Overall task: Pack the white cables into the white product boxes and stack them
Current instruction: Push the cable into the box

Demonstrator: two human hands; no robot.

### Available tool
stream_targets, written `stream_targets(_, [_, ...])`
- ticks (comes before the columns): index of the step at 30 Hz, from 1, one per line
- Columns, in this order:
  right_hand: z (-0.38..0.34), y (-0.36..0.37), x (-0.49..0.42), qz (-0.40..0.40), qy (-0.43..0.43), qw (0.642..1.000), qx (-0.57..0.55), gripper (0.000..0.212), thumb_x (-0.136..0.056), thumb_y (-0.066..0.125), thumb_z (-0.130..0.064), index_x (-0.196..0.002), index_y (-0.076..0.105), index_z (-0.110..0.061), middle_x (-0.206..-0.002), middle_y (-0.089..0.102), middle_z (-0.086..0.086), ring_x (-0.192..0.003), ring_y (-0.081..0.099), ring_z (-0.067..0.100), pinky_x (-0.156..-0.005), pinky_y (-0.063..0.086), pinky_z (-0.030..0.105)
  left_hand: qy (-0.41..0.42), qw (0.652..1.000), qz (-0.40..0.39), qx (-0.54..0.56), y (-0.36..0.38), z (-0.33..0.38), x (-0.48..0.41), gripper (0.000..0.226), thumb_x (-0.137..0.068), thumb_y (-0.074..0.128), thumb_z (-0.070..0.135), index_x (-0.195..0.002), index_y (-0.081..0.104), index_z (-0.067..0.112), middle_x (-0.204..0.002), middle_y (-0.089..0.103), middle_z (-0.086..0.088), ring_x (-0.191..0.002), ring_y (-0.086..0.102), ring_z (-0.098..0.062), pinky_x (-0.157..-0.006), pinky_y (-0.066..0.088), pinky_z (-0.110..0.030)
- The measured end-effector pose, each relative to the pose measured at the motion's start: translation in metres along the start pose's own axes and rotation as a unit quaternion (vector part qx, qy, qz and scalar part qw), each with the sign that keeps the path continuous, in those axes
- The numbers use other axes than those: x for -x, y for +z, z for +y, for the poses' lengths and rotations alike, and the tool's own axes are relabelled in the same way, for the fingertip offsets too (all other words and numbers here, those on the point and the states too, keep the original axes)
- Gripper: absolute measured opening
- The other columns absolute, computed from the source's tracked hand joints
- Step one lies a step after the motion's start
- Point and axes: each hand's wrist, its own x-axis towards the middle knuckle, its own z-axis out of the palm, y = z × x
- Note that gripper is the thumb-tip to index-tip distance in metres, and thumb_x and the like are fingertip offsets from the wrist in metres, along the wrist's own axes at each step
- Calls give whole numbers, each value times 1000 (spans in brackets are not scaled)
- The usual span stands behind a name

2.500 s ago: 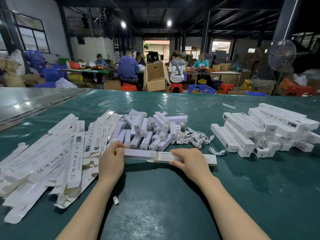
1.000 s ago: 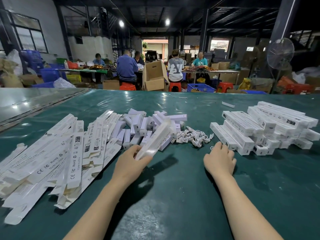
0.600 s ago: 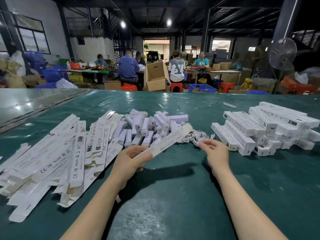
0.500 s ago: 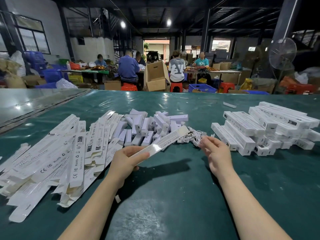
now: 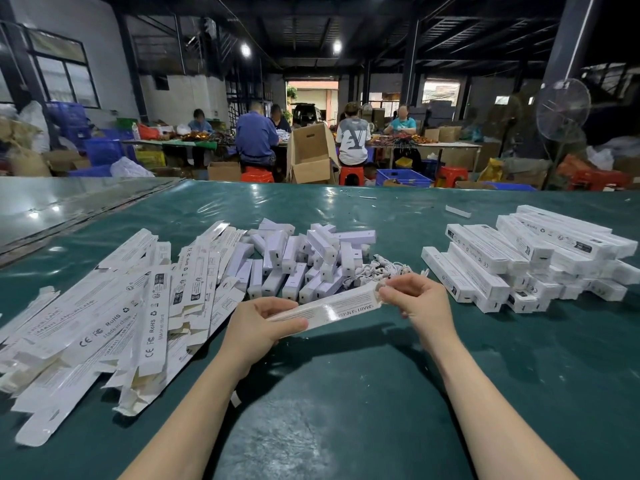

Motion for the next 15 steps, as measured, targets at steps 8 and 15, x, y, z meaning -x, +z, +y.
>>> stream_targets(8, [5, -1, 1, -63, 76, 989, 108, 19, -75, 71, 1, -66, 67, -15, -61, 65, -4, -42, 49, -1, -39, 38, 15, 35, 999, 12, -30, 2, -2, 3, 26, -60, 84, 11, -71, 70, 29, -68, 70, 15, -57, 62, 3, -52, 42, -6])
stream_targets(15, [0, -10, 1, -105, 161, 968, -159, 29, -75, 50, 26, -83, 63, 1, -59, 68, 4, -54, 65, 11, -54, 53, 17, 57, 997, -10, -55, 1, -2, 5, 25, -61, 84, 12, -73, 70, 29, -72, 71, 14, -57, 60, 4, -53, 42, -9])
